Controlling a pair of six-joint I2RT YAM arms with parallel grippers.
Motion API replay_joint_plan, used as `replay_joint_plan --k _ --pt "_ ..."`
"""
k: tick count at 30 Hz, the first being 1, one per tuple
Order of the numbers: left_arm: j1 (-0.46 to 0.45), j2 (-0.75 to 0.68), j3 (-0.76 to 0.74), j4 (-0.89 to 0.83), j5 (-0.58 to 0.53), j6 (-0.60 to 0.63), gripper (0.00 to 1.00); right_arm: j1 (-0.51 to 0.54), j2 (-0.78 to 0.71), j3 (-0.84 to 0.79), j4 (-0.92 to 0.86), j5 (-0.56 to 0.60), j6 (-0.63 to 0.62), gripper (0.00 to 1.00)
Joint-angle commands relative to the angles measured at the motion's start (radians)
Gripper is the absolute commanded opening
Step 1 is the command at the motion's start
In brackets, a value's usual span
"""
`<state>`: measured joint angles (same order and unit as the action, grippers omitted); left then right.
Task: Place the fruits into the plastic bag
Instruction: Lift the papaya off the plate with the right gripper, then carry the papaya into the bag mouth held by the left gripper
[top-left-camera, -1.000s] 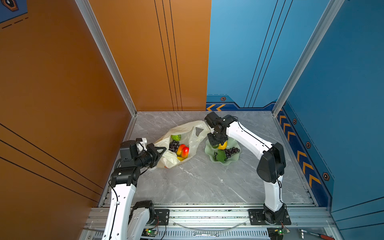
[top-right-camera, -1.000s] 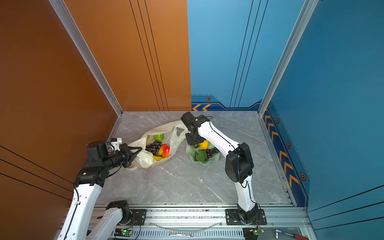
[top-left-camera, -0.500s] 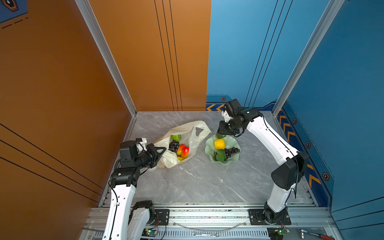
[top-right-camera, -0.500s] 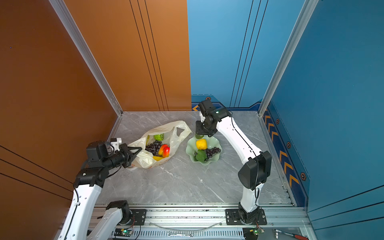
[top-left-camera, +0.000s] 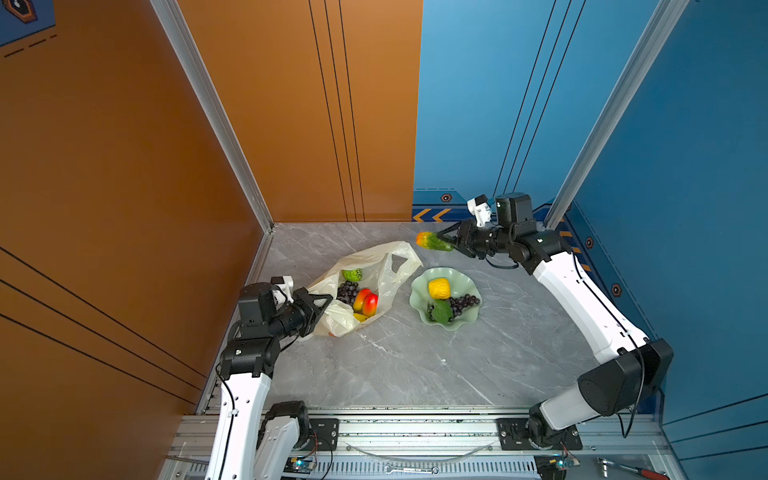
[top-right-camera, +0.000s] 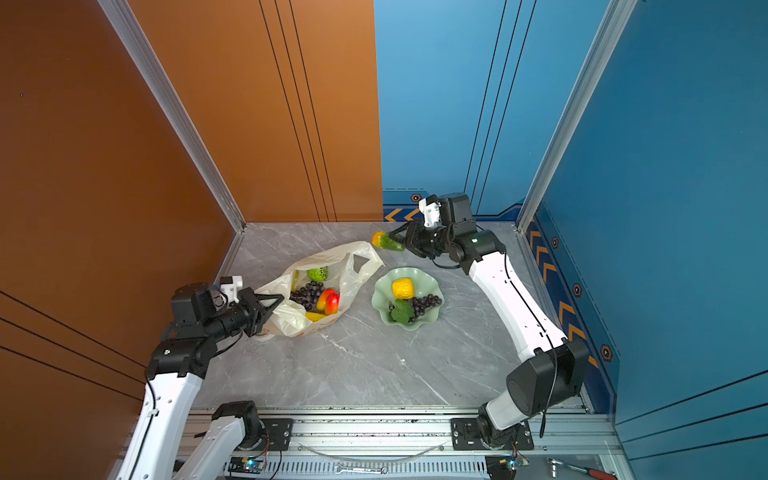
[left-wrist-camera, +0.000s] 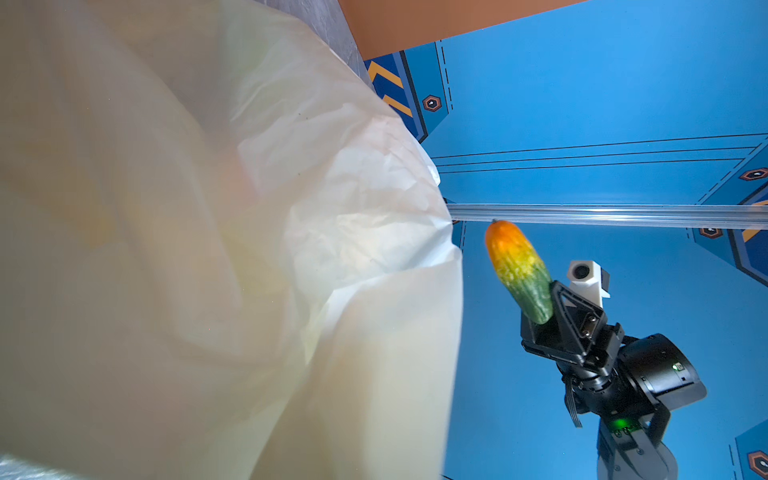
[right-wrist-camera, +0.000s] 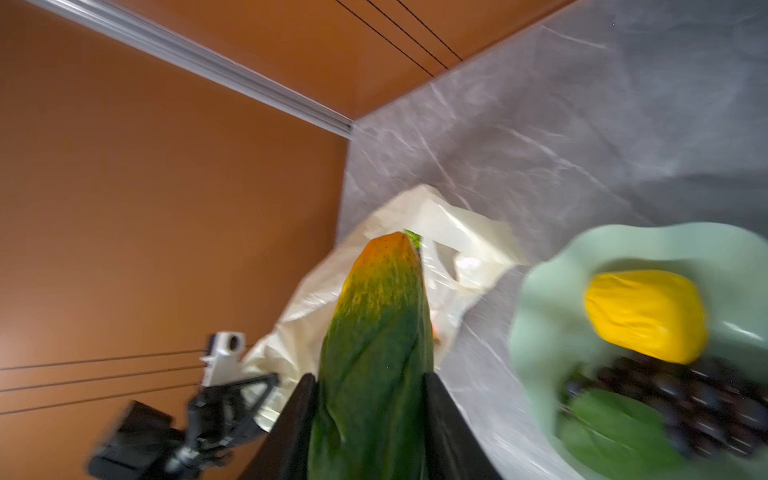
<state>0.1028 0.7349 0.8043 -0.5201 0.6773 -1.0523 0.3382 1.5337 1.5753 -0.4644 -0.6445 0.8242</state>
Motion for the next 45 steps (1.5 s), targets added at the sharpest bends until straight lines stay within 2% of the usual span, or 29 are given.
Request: replay_joint_plan --k 1,5,8,16,23,27,38,45 --pt "-0.009 -0.013 0.012 -0.01 -0.025 -0.008 0.0 -0.004 -0.019 -0.076 0.455 -0.168 0.293 0.37" --pt "-0.011 -0.01 0.016 -0.01 -0.027 -0.008 0.0 0.014 0.009 -0.123 0.758 -0.2 0.512 0.37" --pt "-0.013 -0.008 0.021 -0.011 -0.028 -0.006 0.0 0.053 0.051 -0.129 0.891 -0.208 0.604 0.37" --pt "-0.014 0.01 0.033 -0.011 -0.024 0.003 0.0 0.214 0.218 -0.007 0.906 -0.254 0.616 0.36" --pt "-0.012 0.011 0.041 -0.012 -0.019 0.006 0.0 0.296 0.328 0.055 0.791 -0.266 0.537 0.35" --pt "-0.008 0.011 0.043 -0.015 -0.015 0.008 0.0 0.313 0.339 0.051 0.645 -0.267 0.418 0.35" --pt "0.006 0.035 0.054 -0.017 0.003 0.023 0.0 0.318 0.268 -0.027 0.415 -0.294 0.203 0.35" --pt "0.009 0.047 0.059 -0.017 0.008 0.031 0.0 0.31 0.167 -0.142 0.4 -0.328 0.168 0.35"
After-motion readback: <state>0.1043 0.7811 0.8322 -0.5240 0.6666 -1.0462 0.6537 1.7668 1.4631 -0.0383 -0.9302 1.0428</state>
